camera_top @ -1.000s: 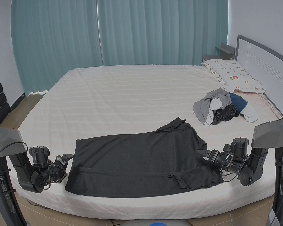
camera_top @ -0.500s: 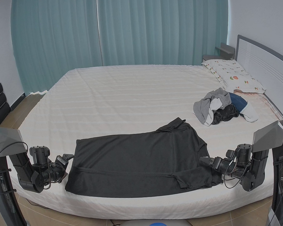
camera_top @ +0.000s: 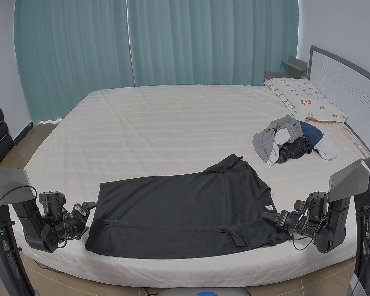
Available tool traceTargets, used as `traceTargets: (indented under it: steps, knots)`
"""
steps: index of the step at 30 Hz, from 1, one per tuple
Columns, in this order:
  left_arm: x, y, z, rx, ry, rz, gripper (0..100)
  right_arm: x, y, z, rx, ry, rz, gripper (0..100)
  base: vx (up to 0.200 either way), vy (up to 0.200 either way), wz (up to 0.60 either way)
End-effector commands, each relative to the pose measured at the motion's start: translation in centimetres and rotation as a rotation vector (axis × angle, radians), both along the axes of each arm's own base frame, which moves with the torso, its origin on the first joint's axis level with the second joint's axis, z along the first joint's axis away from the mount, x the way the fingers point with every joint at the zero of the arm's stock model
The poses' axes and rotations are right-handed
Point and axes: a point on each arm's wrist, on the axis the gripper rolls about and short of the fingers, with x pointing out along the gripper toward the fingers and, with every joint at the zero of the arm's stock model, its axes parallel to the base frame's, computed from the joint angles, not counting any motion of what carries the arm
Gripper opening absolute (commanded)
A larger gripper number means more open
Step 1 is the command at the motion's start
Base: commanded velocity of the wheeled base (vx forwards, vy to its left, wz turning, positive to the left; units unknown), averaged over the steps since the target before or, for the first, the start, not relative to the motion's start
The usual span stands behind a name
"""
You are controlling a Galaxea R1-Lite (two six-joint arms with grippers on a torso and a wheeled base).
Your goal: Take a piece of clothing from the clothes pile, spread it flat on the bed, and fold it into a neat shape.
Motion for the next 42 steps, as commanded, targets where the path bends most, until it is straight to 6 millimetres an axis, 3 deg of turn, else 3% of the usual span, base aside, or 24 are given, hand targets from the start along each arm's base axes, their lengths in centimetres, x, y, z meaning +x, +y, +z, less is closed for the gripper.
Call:
traceTargets:
  steps: [1,16,42]
  knots:
    - [0.0,0.0,-0.1,0.000,0.001,0.001,100,0.1,-0.4,0.1,0.000,-0.013,-0.014,0,0.000,0.000,0.00]
    - [0.1,0.0,0.0,0.003,-0.002,0.005,100,1.4,0.0,2.2,0.023,-0.107,-0.016,0,0.000,0.000,0.00]
    - [0.2,0.1,0.1,0.001,-0.007,0.012,100,3.2,-0.2,1.0,0.057,-0.111,-0.052,0,0.000,0.000,0.00]
